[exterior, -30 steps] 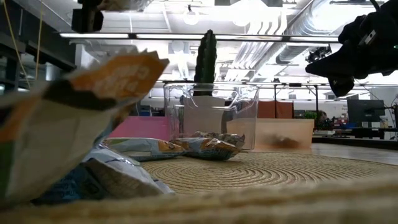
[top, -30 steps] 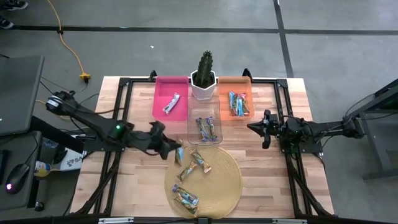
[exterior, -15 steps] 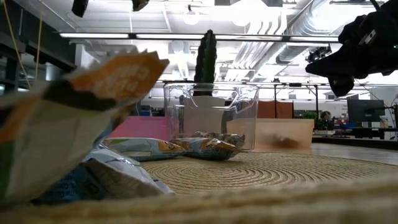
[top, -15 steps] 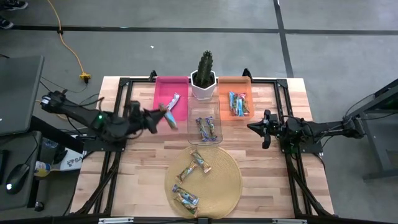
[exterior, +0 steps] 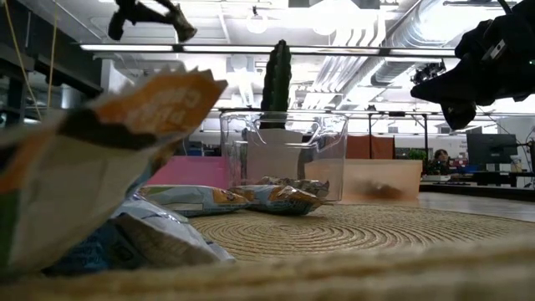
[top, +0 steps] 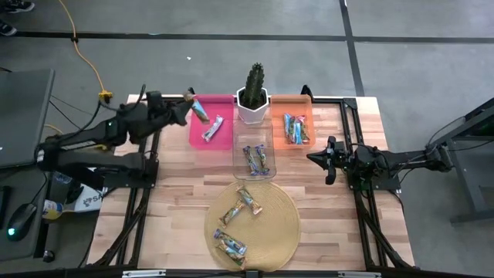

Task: Pick and place Granola Bars by type
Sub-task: Put the yellow granola bar into the pink bin

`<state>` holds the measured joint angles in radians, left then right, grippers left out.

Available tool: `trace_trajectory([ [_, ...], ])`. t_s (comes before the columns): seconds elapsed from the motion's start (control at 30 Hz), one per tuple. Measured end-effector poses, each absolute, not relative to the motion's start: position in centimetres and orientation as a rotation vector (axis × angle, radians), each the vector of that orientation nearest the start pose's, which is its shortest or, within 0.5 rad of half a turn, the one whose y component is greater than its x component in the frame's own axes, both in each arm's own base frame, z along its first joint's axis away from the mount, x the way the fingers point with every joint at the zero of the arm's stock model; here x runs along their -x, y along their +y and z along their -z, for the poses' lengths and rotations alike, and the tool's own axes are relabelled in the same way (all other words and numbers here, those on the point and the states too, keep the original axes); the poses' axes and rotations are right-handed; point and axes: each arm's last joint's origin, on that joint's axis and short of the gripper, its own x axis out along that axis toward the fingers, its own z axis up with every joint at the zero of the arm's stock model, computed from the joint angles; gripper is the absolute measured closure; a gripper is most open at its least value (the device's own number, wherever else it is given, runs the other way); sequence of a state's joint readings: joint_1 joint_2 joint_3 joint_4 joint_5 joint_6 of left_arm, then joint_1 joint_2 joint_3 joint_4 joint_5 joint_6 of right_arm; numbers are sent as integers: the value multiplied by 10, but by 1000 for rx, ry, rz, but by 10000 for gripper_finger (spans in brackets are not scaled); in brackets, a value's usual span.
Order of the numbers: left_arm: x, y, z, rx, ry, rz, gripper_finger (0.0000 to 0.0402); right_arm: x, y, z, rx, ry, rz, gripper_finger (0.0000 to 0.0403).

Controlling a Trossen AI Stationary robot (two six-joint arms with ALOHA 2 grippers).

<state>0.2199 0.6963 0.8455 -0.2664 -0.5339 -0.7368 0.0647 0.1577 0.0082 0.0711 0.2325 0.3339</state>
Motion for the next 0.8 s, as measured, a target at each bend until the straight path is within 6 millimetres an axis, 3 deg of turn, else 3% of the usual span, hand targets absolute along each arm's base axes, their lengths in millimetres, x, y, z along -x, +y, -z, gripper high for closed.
trace_trajectory([
  [0.27, -144, 94, -339, 769, 3, -735, 299, -106, 0, -160, -322, 49, 179, 402],
  [0.5, -155, 131, -306, 903, 223, -764, 299, -106, 0, -160, -321, 49, 179, 402],
  [0.8, -174, 157, -262, 931, 488, -823, 299, -106, 0, -160, -323, 49, 179, 402],
])
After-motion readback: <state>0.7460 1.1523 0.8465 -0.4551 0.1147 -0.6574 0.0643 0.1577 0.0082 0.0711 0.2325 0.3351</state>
